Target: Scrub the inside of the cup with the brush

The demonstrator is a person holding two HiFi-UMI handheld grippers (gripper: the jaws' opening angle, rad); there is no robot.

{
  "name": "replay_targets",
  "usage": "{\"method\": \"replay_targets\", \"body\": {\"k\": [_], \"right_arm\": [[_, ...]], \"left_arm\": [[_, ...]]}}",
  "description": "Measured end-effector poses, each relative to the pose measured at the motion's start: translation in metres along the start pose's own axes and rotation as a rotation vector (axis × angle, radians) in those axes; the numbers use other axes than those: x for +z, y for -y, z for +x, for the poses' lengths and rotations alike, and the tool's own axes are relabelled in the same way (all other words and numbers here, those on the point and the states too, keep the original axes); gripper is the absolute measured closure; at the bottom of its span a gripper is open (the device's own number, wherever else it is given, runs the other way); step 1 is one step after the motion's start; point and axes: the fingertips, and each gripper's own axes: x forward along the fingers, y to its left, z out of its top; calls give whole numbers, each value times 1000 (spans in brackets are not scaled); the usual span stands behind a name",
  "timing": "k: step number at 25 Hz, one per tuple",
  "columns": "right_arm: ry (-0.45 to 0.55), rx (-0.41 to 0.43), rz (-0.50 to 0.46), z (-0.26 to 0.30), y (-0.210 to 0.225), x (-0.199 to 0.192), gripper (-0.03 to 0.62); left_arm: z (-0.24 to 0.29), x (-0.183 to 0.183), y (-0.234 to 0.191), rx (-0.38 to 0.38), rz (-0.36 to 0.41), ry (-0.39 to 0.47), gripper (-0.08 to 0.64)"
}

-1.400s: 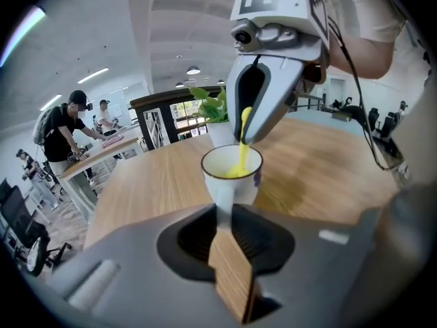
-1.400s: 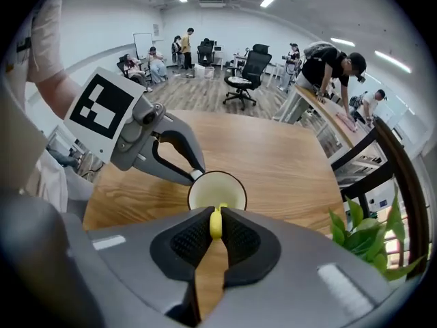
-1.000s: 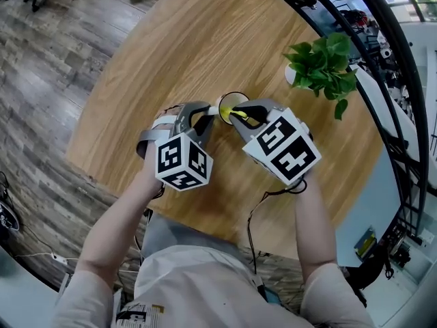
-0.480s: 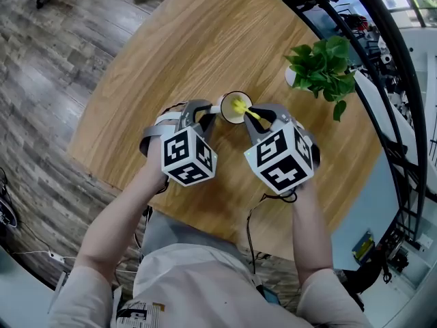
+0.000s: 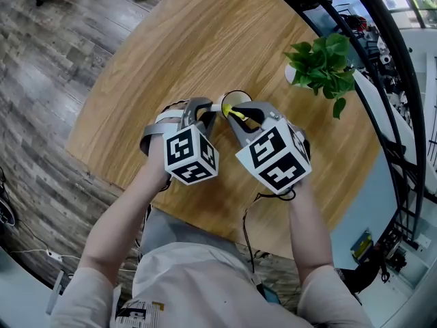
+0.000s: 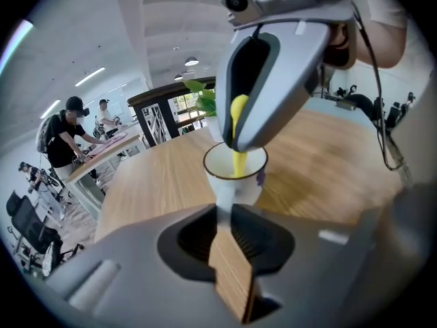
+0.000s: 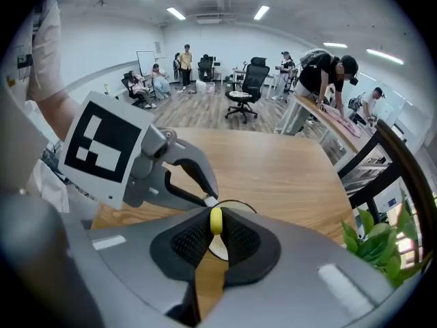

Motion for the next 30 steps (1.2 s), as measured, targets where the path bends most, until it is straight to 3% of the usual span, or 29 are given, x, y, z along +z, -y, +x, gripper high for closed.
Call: {"method": "replay_targets", "body": {"k": [6, 11, 16, 19, 22, 30], "right_arm": [[27, -84, -25, -8, 16, 10, 561], [-80, -144, -38, -21, 28, -11, 561], [-145, -97, -20, -26, 11, -23, 561], [-106, -37, 2, -25, -5, -12, 561], [-58, -32, -17, -23, -11, 5, 561], [-22, -159, -41, -34, 13, 23, 560]], "left_arm": [[-2, -2, 1, -2, 20, 9, 500], [-2, 1, 5, -9, -15, 13, 500], [-3, -2, 1, 6, -42, 2, 500], [-5, -2, 3, 15, -48, 0, 499], [-5, -2, 6, 12, -31, -8, 499], [-10, -3, 13, -5, -2, 3, 499]]}}
